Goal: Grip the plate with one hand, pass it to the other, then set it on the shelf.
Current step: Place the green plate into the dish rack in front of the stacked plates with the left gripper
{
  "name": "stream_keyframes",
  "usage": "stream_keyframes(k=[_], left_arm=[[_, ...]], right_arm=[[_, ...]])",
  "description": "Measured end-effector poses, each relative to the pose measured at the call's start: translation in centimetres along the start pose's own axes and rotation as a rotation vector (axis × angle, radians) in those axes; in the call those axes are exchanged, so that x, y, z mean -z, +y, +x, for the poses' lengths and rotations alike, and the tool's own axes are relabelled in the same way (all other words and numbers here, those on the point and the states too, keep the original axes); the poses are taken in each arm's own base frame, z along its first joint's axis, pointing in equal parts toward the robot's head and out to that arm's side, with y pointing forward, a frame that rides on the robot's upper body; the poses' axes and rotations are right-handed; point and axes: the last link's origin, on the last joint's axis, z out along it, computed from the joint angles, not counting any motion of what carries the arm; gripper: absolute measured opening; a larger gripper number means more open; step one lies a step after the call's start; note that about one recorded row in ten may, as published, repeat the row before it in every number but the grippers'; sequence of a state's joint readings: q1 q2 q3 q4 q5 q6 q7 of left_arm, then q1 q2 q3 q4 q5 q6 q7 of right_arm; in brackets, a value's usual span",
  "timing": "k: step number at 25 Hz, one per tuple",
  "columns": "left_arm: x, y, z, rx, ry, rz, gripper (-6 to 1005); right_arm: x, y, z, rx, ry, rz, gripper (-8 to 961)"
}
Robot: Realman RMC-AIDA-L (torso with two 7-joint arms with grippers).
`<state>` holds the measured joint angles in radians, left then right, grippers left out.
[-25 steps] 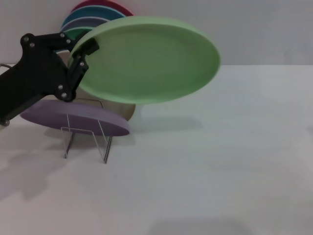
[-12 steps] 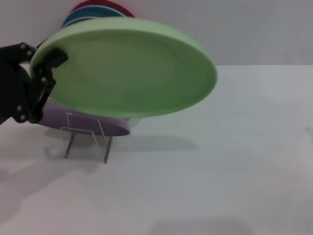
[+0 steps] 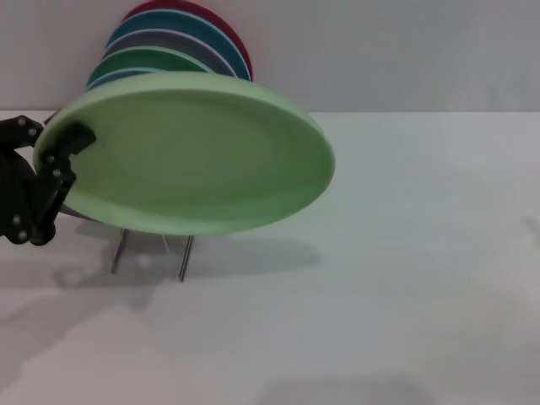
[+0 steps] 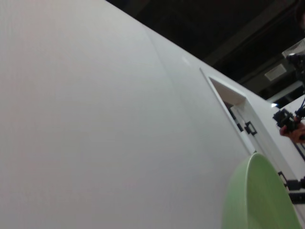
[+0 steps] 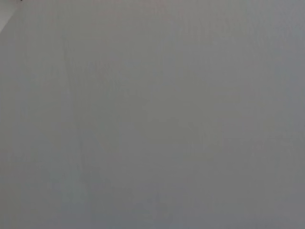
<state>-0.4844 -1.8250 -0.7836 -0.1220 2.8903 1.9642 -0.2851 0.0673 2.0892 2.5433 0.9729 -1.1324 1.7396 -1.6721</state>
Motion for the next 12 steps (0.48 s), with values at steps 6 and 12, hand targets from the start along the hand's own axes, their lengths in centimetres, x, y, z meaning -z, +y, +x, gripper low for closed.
stream_keyframes(k=[6,12], left_arm=[[-0.1,0.4,-0.9,-0.014,-0.045,0.001,121],[-0.5,0.2,-1.7,-0.032,-0.089,0.0,123]], right_arm=[[0.0,0.0,0.1,0.001,-0.001,0.001,608],[-0.2,-0.1,0.0,0.003,-0.003,-0.002,608]])
